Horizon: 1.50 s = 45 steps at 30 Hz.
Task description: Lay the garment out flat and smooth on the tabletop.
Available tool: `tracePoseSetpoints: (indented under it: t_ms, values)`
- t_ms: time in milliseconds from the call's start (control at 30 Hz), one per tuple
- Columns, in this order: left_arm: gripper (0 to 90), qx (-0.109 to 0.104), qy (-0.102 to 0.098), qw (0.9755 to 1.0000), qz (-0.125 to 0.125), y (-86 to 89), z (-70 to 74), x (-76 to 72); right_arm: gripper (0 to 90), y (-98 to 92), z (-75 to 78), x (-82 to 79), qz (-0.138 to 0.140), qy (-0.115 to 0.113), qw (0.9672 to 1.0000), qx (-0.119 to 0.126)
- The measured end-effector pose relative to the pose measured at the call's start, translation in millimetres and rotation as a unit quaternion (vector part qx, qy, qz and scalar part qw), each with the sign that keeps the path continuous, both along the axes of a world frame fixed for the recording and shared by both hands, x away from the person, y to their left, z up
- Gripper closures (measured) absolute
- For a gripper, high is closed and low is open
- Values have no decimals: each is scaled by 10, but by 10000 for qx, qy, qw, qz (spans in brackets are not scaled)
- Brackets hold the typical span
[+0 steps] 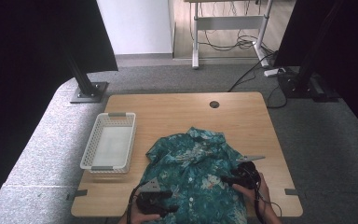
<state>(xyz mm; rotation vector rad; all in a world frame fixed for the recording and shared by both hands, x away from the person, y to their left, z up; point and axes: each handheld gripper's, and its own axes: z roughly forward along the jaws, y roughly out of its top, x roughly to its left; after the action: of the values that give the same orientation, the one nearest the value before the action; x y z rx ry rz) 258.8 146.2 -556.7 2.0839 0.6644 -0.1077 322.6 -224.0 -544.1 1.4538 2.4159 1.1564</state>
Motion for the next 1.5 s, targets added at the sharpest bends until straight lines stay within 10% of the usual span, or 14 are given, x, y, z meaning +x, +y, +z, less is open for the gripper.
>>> tracePoseSetpoints:
  t_ms: [267, 500, 767, 1333, 1500]
  values:
    - [304, 197, -181, 9996, 70, -86, 45, -45, 277, 269, 19, -12, 18, -83, 9999, -70]
    - [297, 269, -462, 9958, 741, 97, 138, 246, 261, 491, 49, -77, 72, -235, 9997, -5]
    - [297, 517, -375, 9945, 825, 133, 74, 400, 244, 513, -31, -164, -138, -377, 9989, -240]
    - [296, 389, -331, 9936, 1006, 292, 36, 96, 238, 831, -70, 44, 222, -638, 9975, -220]
    - [288, 349, -393, 9924, 1115, 271, 60, 108, 280, 552, 47, -2, 107, -563, 9982, 148]
